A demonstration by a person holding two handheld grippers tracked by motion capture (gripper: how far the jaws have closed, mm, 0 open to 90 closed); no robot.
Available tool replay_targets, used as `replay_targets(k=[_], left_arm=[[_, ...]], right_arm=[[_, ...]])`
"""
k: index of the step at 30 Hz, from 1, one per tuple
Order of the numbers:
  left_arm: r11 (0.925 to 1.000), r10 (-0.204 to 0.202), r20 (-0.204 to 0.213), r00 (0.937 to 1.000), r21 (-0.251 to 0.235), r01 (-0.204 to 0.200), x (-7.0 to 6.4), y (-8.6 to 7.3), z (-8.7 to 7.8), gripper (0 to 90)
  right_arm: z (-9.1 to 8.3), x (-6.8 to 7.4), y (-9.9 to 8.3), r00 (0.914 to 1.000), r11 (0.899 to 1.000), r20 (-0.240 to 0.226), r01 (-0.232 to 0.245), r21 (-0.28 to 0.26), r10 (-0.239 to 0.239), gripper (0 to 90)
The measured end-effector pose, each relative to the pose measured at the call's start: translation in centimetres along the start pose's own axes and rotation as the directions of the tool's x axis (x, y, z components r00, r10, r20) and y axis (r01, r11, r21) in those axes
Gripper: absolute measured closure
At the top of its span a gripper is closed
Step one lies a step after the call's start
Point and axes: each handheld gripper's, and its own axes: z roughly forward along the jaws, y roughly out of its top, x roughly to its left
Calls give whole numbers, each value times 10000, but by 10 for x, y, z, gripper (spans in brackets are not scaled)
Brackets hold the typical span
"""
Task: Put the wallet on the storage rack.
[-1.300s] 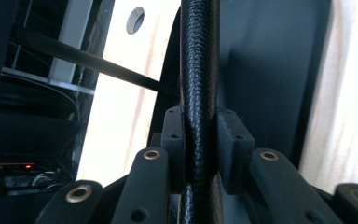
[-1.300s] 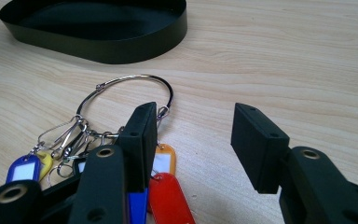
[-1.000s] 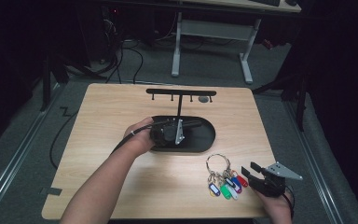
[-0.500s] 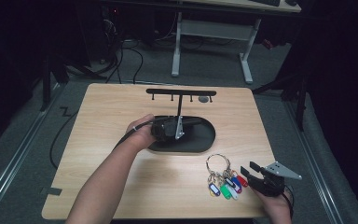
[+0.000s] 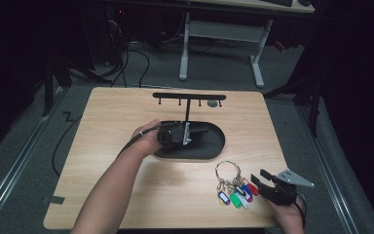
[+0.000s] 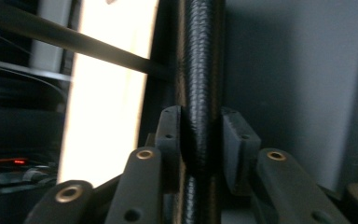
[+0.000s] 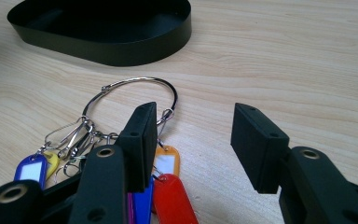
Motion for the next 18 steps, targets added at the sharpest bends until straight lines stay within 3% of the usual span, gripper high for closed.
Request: replay_targets(k=[1,3,9,13,15,16,18], left_arm=[[10000,-64,147,9999,78,63,-1,1,1,692],[9982,-569,571,9967,246,555,-3,2,5,652],[9957,-812,998,9917,516,764,-16,5,13,567],[9933,-1143,1231,9858,301,1114,-18,5,9,534],[9909,-1341,1142,9844,33,1346,-19,5,4,541],[9851,-1674,1194,9786,-205,1710,-18,4,-1,539],[9786,-1985,1150,9733,-313,2032,-18,3,-6,539]], right_arm=[[0,0,0,10000,10000,-6,26,-13,-26,511],[0,1,0,10000,10000,-9,-12,-16,12,511],[-1,0,0,10000,10000,-29,-21,-26,21,510],[-1,-1,0,10000,10000,-13,-43,-7,43,509],[0,-1,0,10000,10000,-11,-28,-7,28,509],[0,0,0,10000,10000,-14,-21,-7,21,509],[0,0,1,10000,10000,-15,6,15,-6,510]])
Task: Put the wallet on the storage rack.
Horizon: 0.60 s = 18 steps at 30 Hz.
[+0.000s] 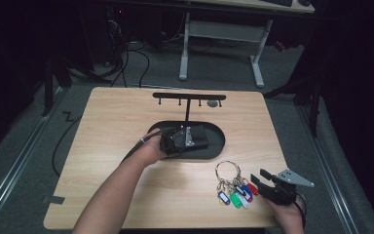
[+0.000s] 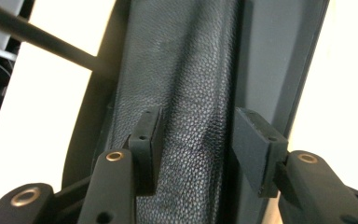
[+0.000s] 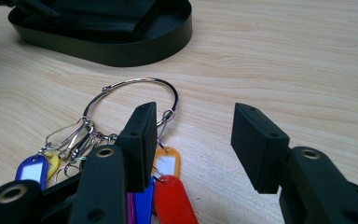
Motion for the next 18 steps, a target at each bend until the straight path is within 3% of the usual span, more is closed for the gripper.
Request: replay_targets(k=[6,11,13,15,18], left_arm=[[9942,-976,48,9952,-446,977,-3,-12,-21,548],[9716,-2114,241,9771,-1039,2128,-7,-34,-37,506],[9542,-2667,378,9631,-1301,2693,-9,-46,-44,500],[9292,-3271,552,9434,-1628,3317,-12,-59,-50,501],[9039,-3768,720,9235,-1893,3836,-18,-75,-56,501]], right_arm=[[0,2,0,10000,10000,-4,55,26,-55,510],[2,1,0,10000,9999,-23,-5,124,6,511],[2,1,-1,10000,9999,-25,2,143,-1,512],[2,1,-1,10000,9999,-24,46,149,-46,512],[2,2,-1,10000,9998,-23,54,165,-54,513]])
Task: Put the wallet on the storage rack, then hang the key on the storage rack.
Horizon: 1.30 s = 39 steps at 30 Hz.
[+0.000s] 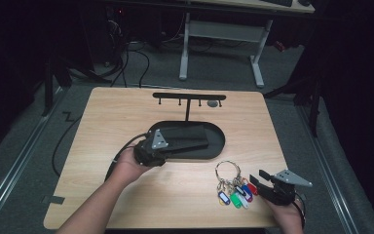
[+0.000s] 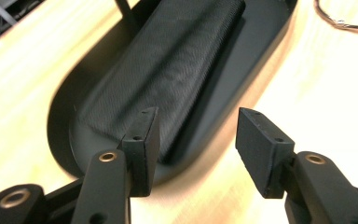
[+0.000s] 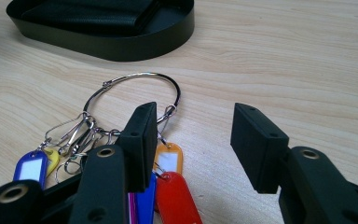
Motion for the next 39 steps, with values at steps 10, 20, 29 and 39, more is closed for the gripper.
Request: replay_targets(k=[10,20,29,39], left_arm=[[9785,-1985,-342,9795,-636,1961,-13,-60,-24,452],[9488,-3029,-479,9518,-1097,2963,-18,-96,-34,373],[9273,-3461,-30,9382,-1527,3416,-12,-98,-33,346],[9320,-3309,-49,9437,-1584,3260,-11,-101,-36,337]], right_arm=[[1,-1,0,10000,10000,13,-20,45,20,520],[2,2,0,9999,9999,127,-3,141,2,524],[2,8,3,9998,9995,145,161,262,-165,553],[17,17,8,9981,9926,90,595,1061,-608,517]])
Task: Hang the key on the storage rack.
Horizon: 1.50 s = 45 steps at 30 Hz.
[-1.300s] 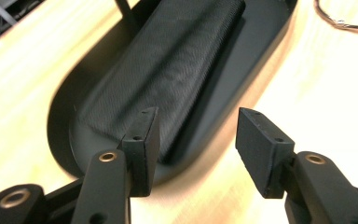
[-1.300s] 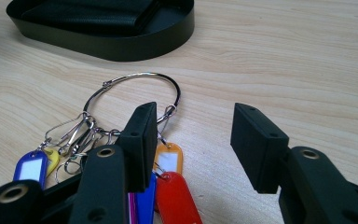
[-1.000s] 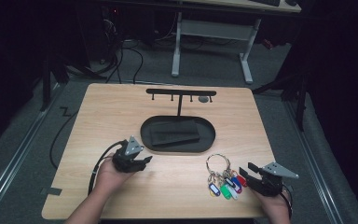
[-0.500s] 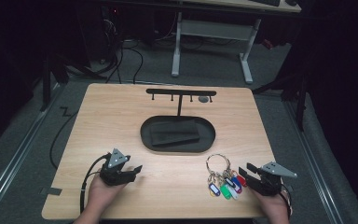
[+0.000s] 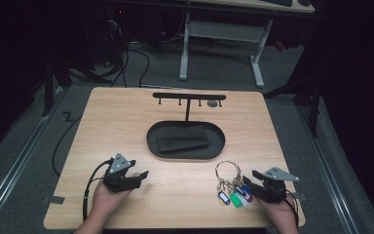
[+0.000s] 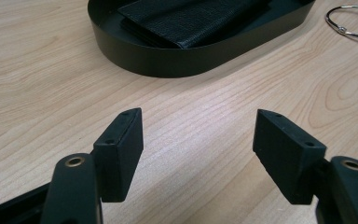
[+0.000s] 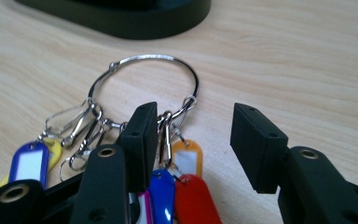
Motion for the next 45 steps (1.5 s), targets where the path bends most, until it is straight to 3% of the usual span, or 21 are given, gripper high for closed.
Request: replay_targets(k=[5,10,12,15,18,26,32,35,39,40,41,45], left_arm=[[10000,83,208,9997,-40,-82,-1,-4,0,358],[9994,-27,259,9997,-343,36,1,-4,-5,368],[9990,134,220,9997,-435,-125,2,-5,-6,383],[9990,79,331,9994,-438,-64,2,-5,-7,383],[9993,314,317,9990,-213,-307,0,-7,-7,371],[9982,546,143,9984,-244,-542,-1,-11,-11,373],[9974,602,273,9978,-421,-590,-3,-11,-11,373],[9961,825,282,9962,-339,-816,-5,-11,-10,370],[9957,852,381,9956,-398,-837,-6,-9,-9,370],[9957,858,399,9955,-398,-843,-6,-9,-8,369],[9953,896,405,9951,-392,-881,-7,-8,-8,369],[9942,1023,457,9937,-374,-1006,-8,-7,-6,368]], right_arm=[[4,5,4,9986,9963,94,511,692,-519,506],[7,4,10,9985,9901,241,448,1332,-485,463],[7,4,14,9988,9874,232,397,1530,-437,463],[7,4,19,9978,9814,244,554,1837,-609,463],[9,3,25,9974,9692,206,625,2382,-694,457],[9,0,39,9947,9322,130,914,3503,-1024,452],[8,2,52,9877,8925,-14,1419,4281,-1563,448],[7,5,59,9849,8730,-247,1633,4595,-1712,449],[8,12,69,9775,8338,-664,2056,5124,-2003,451],[8,15,72,9735,8197,-827,2241,5271,-2130,450],[9,17,74,9717,8135,-902,2324,5332,-2185,446],[14,28,84,9551,7729,-1333,2926,5631,-2645,431]])
